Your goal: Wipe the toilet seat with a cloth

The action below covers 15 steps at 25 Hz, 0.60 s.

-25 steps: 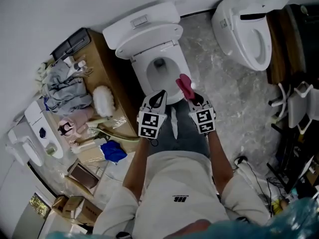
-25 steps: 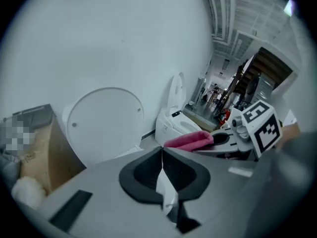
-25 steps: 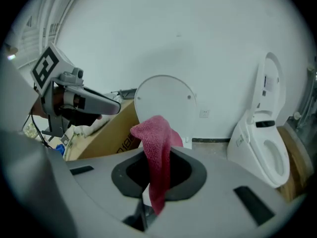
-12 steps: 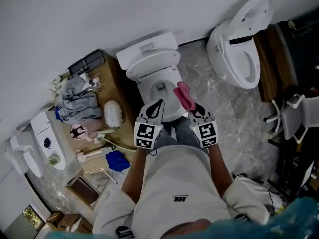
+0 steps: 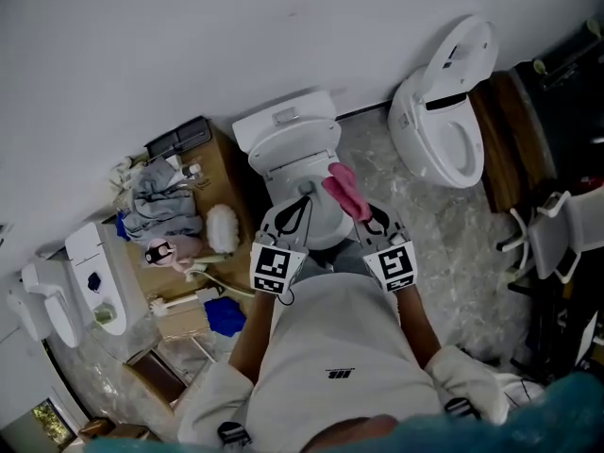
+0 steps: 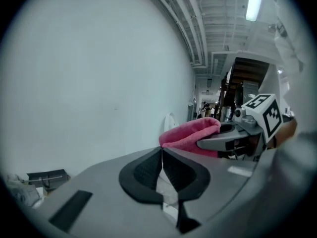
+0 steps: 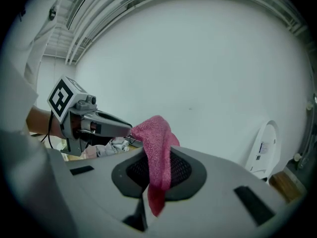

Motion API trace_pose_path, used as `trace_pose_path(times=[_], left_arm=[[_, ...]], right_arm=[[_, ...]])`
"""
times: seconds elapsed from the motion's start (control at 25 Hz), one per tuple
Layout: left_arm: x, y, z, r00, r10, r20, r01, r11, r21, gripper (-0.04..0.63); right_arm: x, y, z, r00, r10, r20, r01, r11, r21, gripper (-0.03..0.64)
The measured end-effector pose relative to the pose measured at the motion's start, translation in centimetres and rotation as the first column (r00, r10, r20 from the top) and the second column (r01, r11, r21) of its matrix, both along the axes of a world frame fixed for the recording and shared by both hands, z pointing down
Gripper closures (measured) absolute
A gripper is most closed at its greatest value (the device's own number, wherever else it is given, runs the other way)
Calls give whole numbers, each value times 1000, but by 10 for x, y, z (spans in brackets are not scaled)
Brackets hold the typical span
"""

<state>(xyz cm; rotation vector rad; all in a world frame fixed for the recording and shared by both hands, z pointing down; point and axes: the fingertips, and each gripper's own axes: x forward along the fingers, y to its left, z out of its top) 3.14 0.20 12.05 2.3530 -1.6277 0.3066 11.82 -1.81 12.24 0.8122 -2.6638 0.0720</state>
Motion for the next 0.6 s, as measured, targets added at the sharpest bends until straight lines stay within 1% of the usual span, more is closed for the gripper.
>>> trace_pose_path(times=[0.16,0.36,0.6], left_arm=[[-9,2,-13,999,-15,51,14,999,33,581],[-15,8,-23,998,-18,55,15,998,55,581],[-18,15,-25,999,-15,42,12,997,70,581]], right_arm=[[-2,2,-11,1000,-8,10,8,1000,25,595],[-6,4,-20,1000,-9,18,8,999,45,595],[-14,5,-26,1000,-5,29,3,997,75,595]])
